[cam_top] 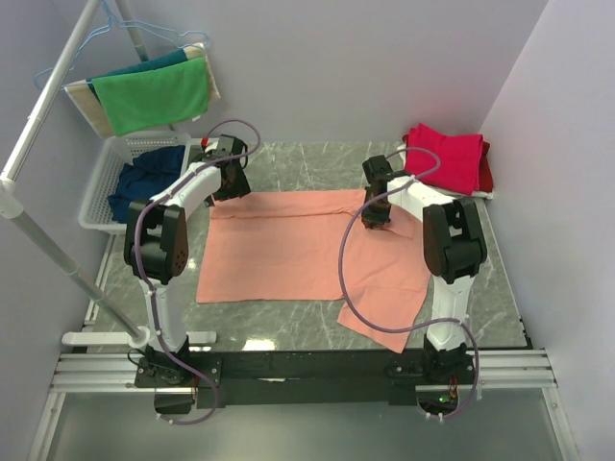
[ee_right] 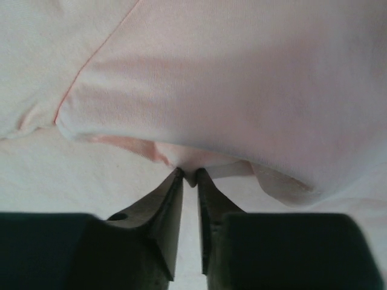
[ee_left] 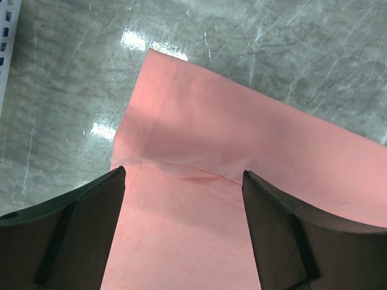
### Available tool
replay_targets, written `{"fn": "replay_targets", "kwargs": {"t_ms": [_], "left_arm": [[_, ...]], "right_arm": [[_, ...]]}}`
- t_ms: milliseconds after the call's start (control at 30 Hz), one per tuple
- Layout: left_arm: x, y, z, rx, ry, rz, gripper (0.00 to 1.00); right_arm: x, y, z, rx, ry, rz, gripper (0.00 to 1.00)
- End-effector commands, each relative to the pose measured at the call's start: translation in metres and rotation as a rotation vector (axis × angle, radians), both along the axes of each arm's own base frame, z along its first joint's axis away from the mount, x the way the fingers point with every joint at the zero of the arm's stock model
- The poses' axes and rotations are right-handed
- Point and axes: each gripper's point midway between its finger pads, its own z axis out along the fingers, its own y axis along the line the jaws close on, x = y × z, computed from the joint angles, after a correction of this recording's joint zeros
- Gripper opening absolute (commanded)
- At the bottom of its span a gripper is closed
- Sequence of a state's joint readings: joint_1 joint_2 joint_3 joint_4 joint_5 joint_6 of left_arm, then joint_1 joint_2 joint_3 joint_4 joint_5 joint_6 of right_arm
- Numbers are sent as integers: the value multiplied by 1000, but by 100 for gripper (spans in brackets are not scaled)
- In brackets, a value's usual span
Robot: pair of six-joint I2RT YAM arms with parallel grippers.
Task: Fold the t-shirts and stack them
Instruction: Fold the tshirt
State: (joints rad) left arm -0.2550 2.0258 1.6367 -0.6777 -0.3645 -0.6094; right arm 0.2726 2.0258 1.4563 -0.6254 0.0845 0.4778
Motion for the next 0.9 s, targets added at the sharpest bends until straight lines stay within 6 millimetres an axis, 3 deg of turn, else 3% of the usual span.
{"fn": "replay_targets", "kwargs": {"t_ms": [0,100,233,433,533,867], "left_arm": [[7,1,15,15,-35,0,83],[8,0,14,10,-36,-1,83],[9,0,14,6,-35,2,83],[9,0,15,5,-39,5,83],[9,0,14,4,-36,6,83],[8,0,14,4,-37,8,83]], "right_arm": [[14,2,5,-2,-37,-5,17],[13,1,10,-4,-45,-8,0],[9,2,24,10,-61,-13,0],[-11,25,51,92,-79,16,0],[-22,34,54,97,-68,31,0],[-60,53,30,82,38,60,1]]}}
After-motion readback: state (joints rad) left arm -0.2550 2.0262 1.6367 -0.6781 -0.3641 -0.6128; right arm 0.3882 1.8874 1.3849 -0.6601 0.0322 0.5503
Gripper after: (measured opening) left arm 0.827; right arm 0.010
